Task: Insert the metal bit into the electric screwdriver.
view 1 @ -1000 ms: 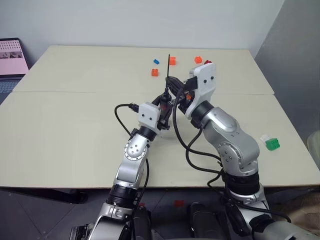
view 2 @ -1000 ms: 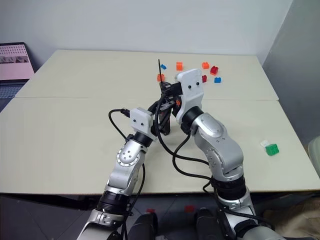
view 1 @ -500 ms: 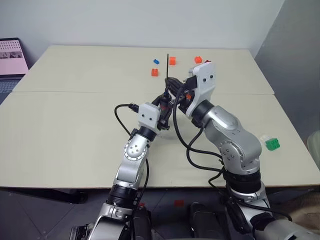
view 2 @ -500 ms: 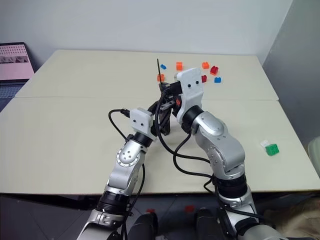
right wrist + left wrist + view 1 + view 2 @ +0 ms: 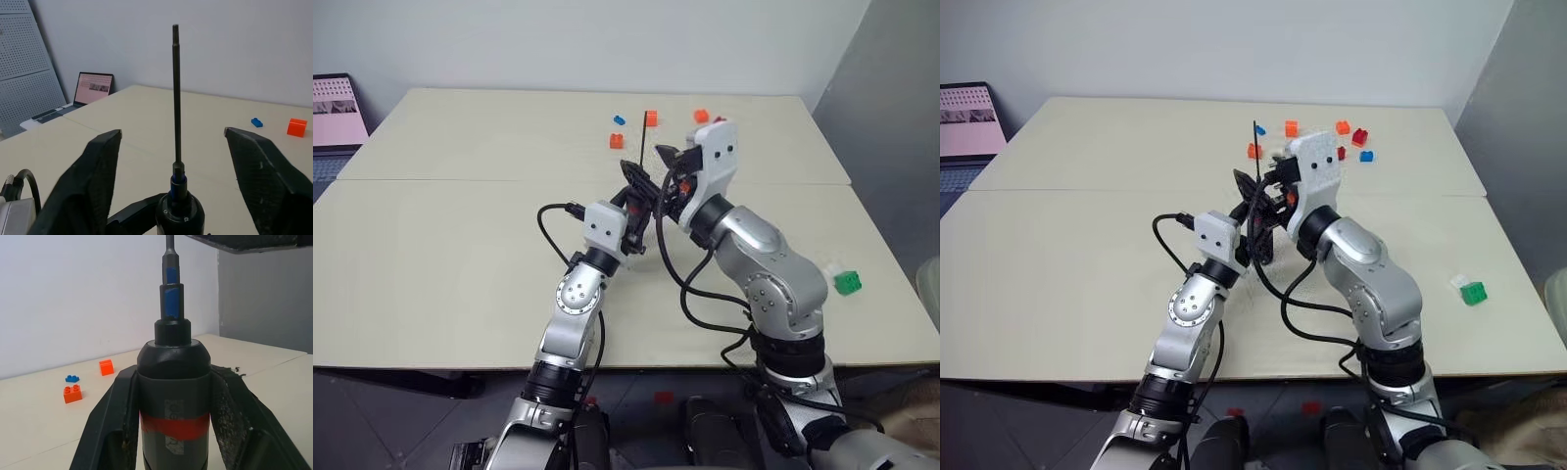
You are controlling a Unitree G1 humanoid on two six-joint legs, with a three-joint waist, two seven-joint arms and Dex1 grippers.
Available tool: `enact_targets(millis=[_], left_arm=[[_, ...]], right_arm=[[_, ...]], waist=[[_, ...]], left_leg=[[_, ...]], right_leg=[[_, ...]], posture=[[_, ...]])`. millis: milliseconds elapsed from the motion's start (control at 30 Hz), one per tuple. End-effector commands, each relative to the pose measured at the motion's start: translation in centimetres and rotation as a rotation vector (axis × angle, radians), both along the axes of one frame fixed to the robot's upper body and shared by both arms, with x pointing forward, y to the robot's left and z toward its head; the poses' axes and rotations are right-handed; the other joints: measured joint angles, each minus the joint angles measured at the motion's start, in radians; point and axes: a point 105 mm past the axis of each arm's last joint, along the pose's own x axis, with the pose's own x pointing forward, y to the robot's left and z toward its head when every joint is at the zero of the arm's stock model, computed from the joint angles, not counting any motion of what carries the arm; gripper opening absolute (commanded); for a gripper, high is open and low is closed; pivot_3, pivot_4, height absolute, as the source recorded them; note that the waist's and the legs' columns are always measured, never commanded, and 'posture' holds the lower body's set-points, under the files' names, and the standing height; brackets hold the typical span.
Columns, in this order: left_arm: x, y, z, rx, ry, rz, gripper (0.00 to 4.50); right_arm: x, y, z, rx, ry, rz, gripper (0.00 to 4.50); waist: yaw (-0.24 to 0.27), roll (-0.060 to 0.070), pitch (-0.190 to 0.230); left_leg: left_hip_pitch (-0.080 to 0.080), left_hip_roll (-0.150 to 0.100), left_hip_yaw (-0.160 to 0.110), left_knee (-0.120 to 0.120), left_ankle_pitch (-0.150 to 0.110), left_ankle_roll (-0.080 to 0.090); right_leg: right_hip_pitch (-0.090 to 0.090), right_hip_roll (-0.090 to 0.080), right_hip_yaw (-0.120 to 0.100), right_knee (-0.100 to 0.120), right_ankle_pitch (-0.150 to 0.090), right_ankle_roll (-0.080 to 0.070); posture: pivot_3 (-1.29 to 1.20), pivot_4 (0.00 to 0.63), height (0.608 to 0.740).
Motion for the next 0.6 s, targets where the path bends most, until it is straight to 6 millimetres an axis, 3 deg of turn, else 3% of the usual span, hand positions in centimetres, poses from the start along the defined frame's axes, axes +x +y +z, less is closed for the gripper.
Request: enact_targets(millis=[33, 200, 300, 433, 500, 600], left_arm=[[-0.3, -0.1, 1.3, 0.006, -0.046, -0.016, 1.64], [-0.5, -0.3, 3.1, 0.063, -0.114, -0.052, 1.64], [0.1, 0.0, 5.5, 0.214, -0.209, -0.044, 1.64], [1.3, 0.5, 7.1, 0.409, -0.248, -0.053, 1.64], [2.3, 0.5, 7.1, 0.61, -0.236, -0.103, 1.64], [3.6, 1.1, 5.1, 0.89, -0.123, -0.203, 1.64]], right_arm=[[-0.5, -1.9, 2.1, 0.036, -0.07, 0.009, 4.48], [-1.1, -5.1, 2.8, -0.053, -0.121, 0.032, 4.5], [-1.9, -7.7, 2.9, -0.184, -0.149, 0.067, 4.5], [-3.4, -9.3, 2.2, -0.374, -0.146, 0.137, 4.5], [-4.4, -10.7, 1.6, -0.504, -0.118, 0.176, 4.5], [-5.9, -12.0, 1.1, -0.617, -0.07, 0.237, 4.5]], waist=[[0.0, 0.0, 0.0], [0.001, 0.0, 0.0], [0.003, 0.0, 0.0], [0.009, 0.001, 0.001], [0.013, 0.001, 0.001], [0.015, 0.001, 0.001]], left_leg=[[0.0, 0.0, 0.0, 0.0, 0.0, 0.0], [-0.002, 0.0, 0.0, 0.0, 0.0, 0.0], [-0.007, 0.0, 0.0, -0.001, 0.0, 0.0], [-0.009, 0.0, 0.0, -0.002, 0.0, 0.0], [-0.01, 0.0, 0.0, -0.003, 0.0, 0.0], [-0.012, 0.0, 0.0, -0.003, 0.0, 0.0]], right_leg=[[0.0, 0.0, 0.0, 0.0, 0.0, 0.0], [-0.001, 0.0, 0.0, -0.002, 0.0, 0.0], [-0.005, 0.0, 0.0, -0.002, 0.0, 0.0], [-0.005, 0.0, -0.001, -0.006, 0.001, 0.001], [-0.006, 0.0, -0.002, -0.009, 0.003, 0.005], [-0.006, 0.0, -0.002, -0.013, 0.003, 0.006]], posture=[[0.0, 0.15, 0.74], [0.0, 0.15, 0.74], [0.0, 0.15, 0.74], [0.0, 0.15, 0.74], [0.0, 0.15, 0.74], [0.0, 0.15, 0.74]])
